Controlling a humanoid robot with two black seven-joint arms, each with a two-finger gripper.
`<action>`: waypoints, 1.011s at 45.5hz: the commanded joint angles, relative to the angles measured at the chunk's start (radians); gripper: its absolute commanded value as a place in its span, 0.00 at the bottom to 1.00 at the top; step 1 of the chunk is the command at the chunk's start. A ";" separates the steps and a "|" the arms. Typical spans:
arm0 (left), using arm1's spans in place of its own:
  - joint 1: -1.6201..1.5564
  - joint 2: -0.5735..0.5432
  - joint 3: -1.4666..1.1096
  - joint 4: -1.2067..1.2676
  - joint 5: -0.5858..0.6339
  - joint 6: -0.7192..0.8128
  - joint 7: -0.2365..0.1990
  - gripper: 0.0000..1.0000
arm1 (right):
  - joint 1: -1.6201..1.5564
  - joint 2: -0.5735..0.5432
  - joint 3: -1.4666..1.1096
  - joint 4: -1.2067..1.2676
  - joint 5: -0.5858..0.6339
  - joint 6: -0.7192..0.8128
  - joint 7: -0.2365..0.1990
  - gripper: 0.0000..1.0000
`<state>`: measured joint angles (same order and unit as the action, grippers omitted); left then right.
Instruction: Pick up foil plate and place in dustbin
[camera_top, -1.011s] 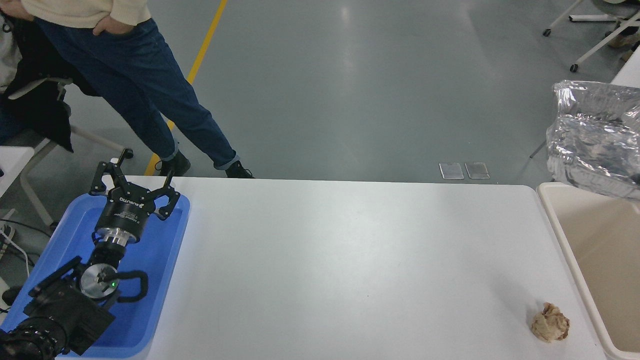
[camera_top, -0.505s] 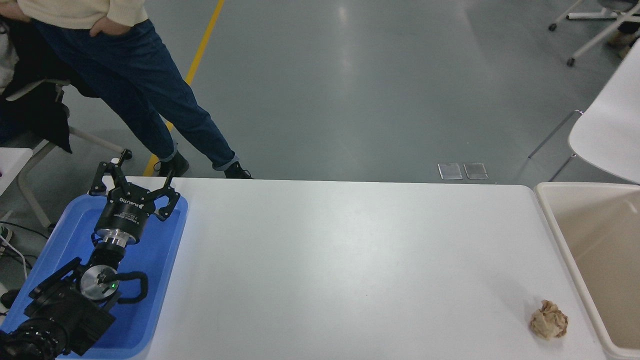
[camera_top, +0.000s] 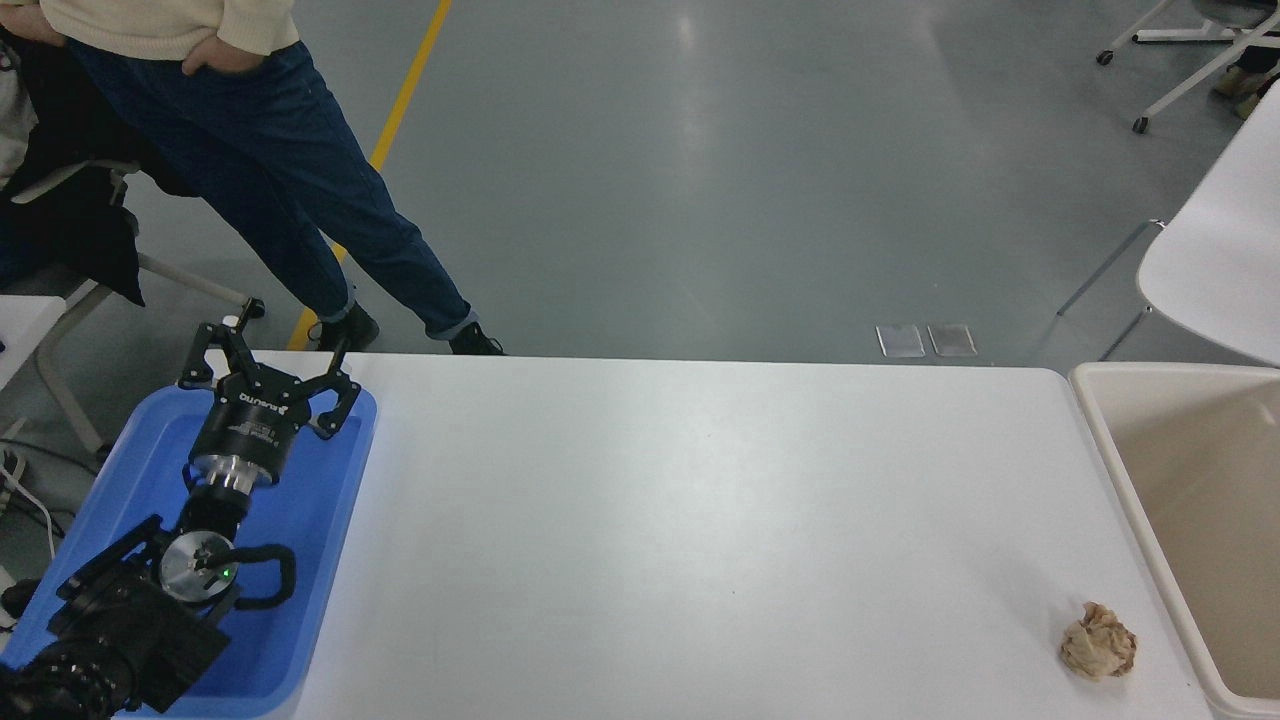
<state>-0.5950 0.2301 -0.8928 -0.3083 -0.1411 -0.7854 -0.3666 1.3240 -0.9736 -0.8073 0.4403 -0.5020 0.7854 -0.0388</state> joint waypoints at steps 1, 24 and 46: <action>0.000 0.000 0.000 0.000 0.000 0.000 0.000 1.00 | -0.408 0.256 0.269 -0.451 0.006 0.000 0.000 0.00; 0.000 0.000 0.000 0.000 0.000 0.000 0.000 1.00 | -0.624 0.340 0.289 -0.468 0.129 -0.417 0.000 0.00; 0.000 0.000 0.000 0.000 0.000 0.000 0.000 1.00 | -0.690 0.441 0.292 -0.468 0.132 -0.741 -0.003 0.00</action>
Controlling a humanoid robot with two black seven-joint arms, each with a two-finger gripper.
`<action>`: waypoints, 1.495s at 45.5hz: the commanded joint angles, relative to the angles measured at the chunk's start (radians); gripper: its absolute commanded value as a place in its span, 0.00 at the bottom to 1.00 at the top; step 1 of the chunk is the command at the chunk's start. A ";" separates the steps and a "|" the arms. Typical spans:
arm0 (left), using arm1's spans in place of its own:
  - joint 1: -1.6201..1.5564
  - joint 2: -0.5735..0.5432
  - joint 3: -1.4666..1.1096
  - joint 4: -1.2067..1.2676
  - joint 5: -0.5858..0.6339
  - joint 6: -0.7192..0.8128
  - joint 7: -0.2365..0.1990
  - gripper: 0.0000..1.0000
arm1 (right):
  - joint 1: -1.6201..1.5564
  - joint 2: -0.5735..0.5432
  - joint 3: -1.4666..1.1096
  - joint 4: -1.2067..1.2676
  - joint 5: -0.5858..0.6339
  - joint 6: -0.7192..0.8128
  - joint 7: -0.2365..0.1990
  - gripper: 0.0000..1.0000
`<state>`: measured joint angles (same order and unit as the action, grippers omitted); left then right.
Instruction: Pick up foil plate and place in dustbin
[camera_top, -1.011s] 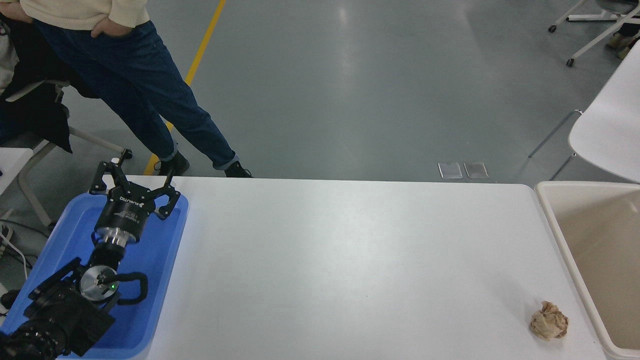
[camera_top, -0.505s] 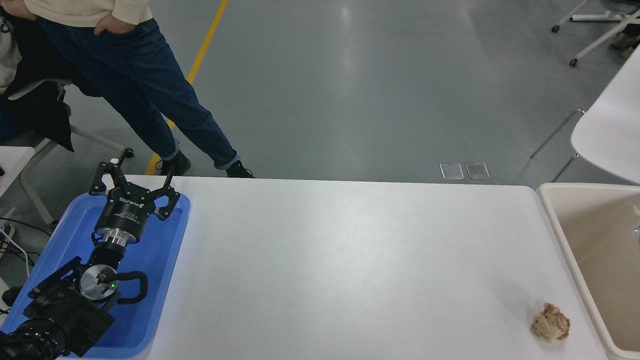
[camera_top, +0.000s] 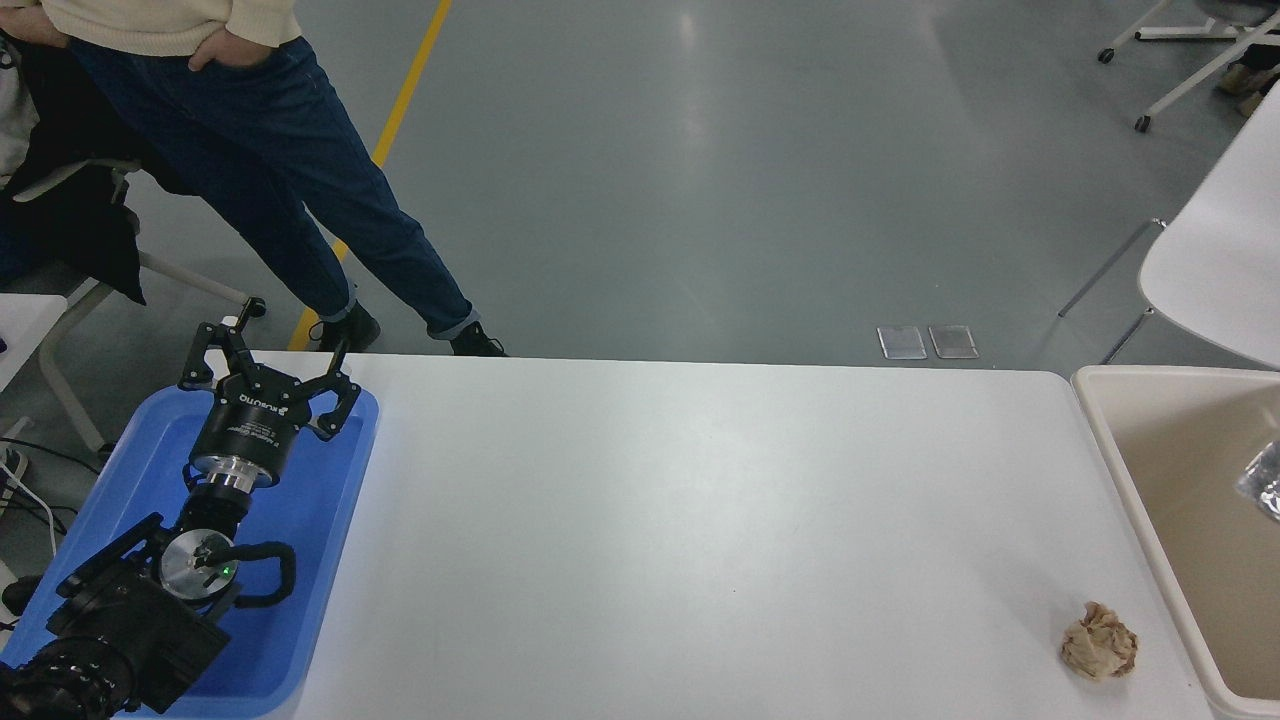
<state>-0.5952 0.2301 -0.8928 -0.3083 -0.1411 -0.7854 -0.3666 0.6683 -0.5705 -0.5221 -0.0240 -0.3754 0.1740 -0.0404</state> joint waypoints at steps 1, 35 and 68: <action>0.000 0.000 0.000 0.000 0.000 0.000 0.000 1.00 | -0.035 0.038 0.007 -0.004 0.007 -0.131 -0.001 0.00; 0.000 0.000 0.000 0.000 0.000 0.000 0.000 1.00 | 0.019 -0.003 0.033 0.098 0.013 -0.200 0.002 1.00; -0.001 0.000 0.000 0.000 0.002 0.000 0.002 1.00 | 0.713 -0.368 -0.392 1.145 -0.106 -0.102 0.004 1.00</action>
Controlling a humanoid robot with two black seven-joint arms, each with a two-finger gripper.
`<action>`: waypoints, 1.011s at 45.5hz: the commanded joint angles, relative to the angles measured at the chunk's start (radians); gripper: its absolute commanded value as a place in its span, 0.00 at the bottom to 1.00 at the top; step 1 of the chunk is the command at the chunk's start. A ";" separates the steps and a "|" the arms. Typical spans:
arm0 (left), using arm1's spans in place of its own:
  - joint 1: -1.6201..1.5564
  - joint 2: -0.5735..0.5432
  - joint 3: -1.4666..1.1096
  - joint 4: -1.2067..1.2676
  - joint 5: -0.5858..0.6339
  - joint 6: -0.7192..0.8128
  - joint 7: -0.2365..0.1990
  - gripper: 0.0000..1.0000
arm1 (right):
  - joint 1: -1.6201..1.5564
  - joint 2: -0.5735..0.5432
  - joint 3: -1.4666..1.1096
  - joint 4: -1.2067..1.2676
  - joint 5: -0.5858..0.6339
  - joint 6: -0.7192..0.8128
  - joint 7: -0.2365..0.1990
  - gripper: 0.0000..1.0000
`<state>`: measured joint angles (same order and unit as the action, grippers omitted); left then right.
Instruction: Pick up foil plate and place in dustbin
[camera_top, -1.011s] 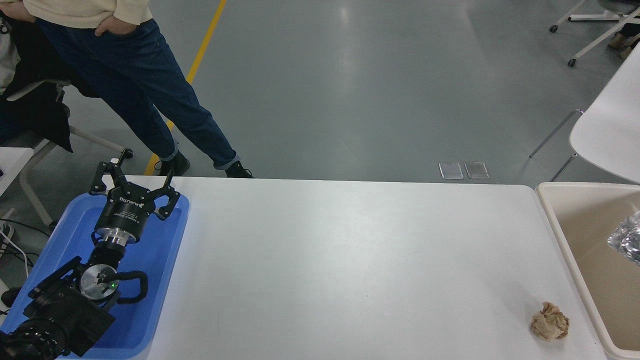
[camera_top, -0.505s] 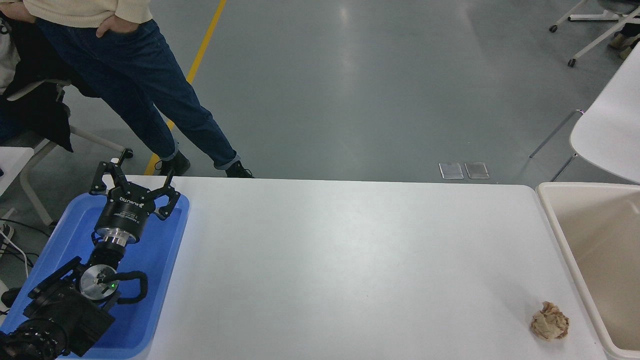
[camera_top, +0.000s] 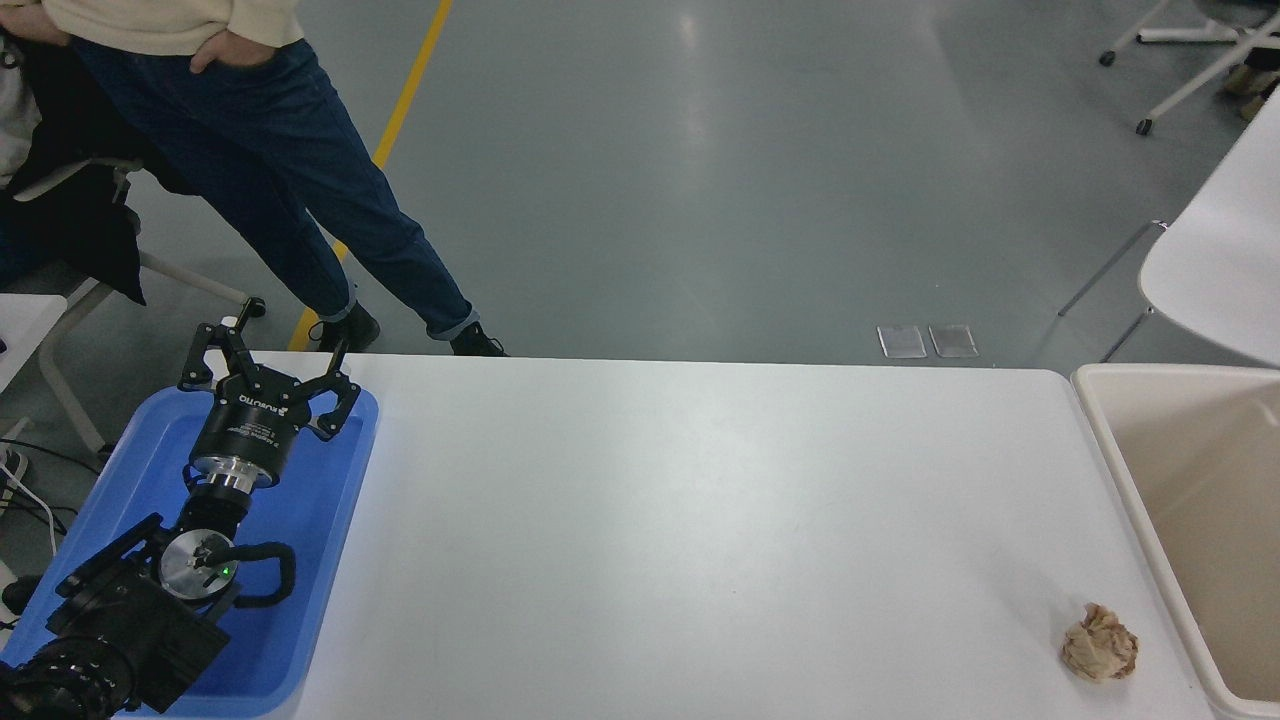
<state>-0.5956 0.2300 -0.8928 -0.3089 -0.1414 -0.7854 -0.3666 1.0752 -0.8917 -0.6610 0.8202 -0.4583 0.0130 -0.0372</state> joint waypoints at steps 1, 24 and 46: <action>-0.001 0.000 0.000 -0.001 0.002 0.000 0.002 1.00 | 0.339 -0.042 -0.281 0.319 -0.023 0.070 0.000 1.00; -0.001 -0.001 0.000 -0.001 0.002 0.000 0.002 1.00 | 0.917 0.284 -0.620 0.424 -0.017 0.772 0.000 1.00; 0.000 0.000 0.000 0.001 0.002 0.000 0.002 1.00 | 1.180 0.453 -0.502 0.422 0.006 0.772 0.003 1.00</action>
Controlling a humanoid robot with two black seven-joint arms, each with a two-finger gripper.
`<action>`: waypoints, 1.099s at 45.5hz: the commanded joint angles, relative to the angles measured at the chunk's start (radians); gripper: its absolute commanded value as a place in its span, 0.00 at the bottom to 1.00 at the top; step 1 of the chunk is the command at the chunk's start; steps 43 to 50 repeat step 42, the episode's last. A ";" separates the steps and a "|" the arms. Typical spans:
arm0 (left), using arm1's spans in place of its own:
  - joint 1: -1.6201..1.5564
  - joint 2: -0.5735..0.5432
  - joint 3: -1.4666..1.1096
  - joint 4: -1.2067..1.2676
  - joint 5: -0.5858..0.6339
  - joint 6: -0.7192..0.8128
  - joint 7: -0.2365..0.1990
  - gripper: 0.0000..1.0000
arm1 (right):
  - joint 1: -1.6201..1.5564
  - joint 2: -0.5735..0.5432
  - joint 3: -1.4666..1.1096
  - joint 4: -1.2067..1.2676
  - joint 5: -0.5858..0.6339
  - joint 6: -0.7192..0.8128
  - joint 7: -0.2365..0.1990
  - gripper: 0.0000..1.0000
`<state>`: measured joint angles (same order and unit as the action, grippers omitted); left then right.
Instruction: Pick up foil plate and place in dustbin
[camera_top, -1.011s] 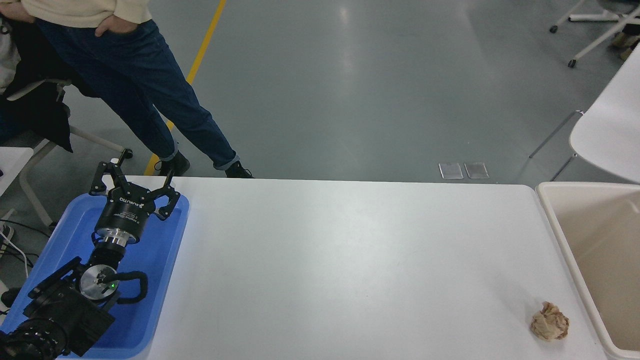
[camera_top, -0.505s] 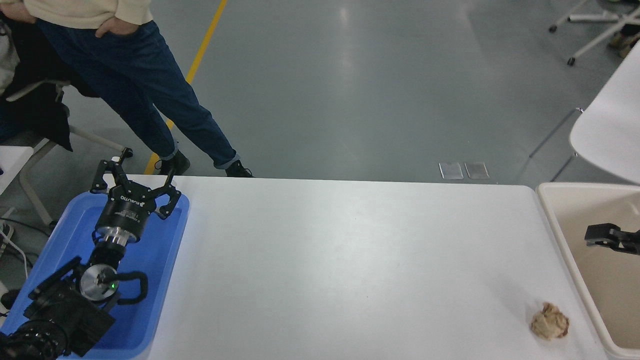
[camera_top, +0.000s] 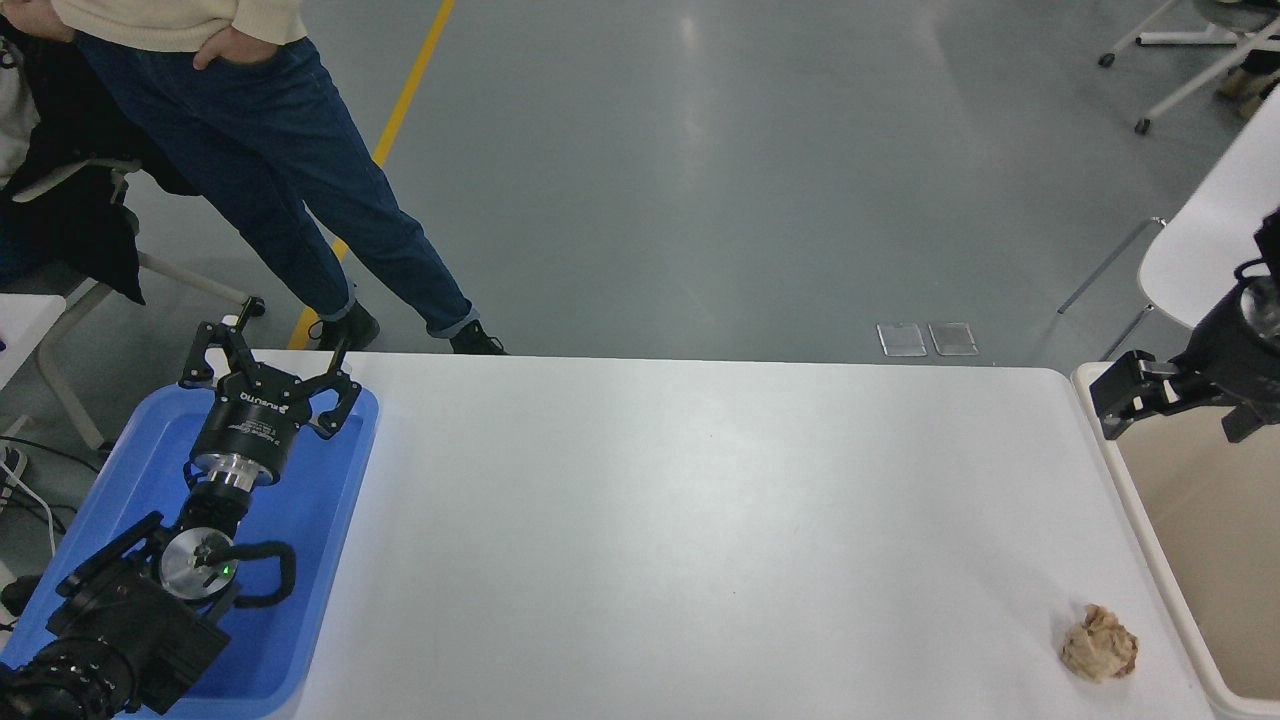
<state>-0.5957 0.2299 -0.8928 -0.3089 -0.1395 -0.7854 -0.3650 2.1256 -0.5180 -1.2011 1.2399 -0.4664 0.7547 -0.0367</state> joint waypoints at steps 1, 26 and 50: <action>-0.001 0.000 0.000 -0.001 0.000 0.000 0.000 1.00 | 0.140 0.081 0.040 0.003 0.025 0.031 0.003 1.00; -0.001 0.000 0.000 -0.001 0.000 0.000 0.000 1.00 | 0.244 0.139 -0.130 0.003 0.132 0.031 0.001 1.00; -0.001 0.000 0.000 -0.001 0.000 0.000 0.000 1.00 | 0.260 0.148 -0.164 0.003 0.138 0.031 0.001 1.00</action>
